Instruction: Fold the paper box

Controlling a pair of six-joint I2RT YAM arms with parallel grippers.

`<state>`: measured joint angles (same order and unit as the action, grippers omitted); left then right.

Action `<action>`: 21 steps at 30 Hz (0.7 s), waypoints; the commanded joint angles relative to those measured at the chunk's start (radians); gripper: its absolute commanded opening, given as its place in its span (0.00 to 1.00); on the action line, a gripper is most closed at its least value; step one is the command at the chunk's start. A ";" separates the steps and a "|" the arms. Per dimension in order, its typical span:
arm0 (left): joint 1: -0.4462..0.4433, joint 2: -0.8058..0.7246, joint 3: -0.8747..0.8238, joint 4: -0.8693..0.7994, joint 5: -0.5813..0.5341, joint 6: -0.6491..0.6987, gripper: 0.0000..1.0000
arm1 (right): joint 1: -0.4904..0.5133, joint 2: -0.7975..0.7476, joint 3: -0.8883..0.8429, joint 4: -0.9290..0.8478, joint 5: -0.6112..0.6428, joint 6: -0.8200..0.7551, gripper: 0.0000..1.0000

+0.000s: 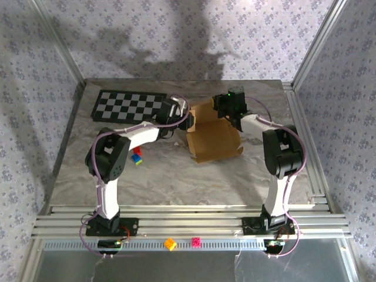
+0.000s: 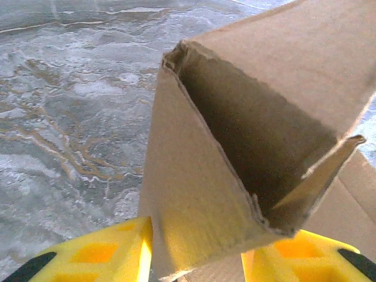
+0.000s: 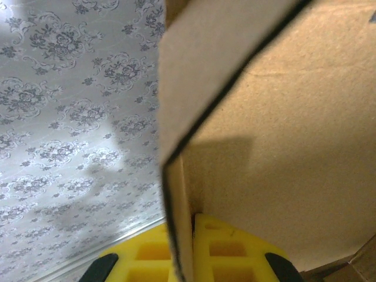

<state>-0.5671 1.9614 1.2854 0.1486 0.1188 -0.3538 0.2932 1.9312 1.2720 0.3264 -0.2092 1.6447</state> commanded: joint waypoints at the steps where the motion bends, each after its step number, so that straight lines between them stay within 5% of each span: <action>1: -0.009 0.036 0.038 -0.023 -0.133 -0.048 0.42 | 0.015 -0.029 -0.002 -0.024 0.011 0.036 0.00; 5: -0.021 0.061 0.060 -0.032 -0.222 -0.076 0.37 | 0.021 -0.032 0.000 -0.032 0.017 0.044 0.00; 13: -0.020 0.098 0.095 -0.011 -0.258 -0.108 0.09 | 0.029 -0.043 -0.002 -0.058 0.032 0.059 0.00; 21: -0.021 0.123 0.118 -0.009 -0.296 -0.137 0.23 | 0.053 -0.052 -0.032 -0.031 0.087 0.064 0.00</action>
<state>-0.6025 2.0560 1.3689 0.1341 -0.1188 -0.4587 0.3233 1.9198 1.2690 0.3195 -0.1169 1.6791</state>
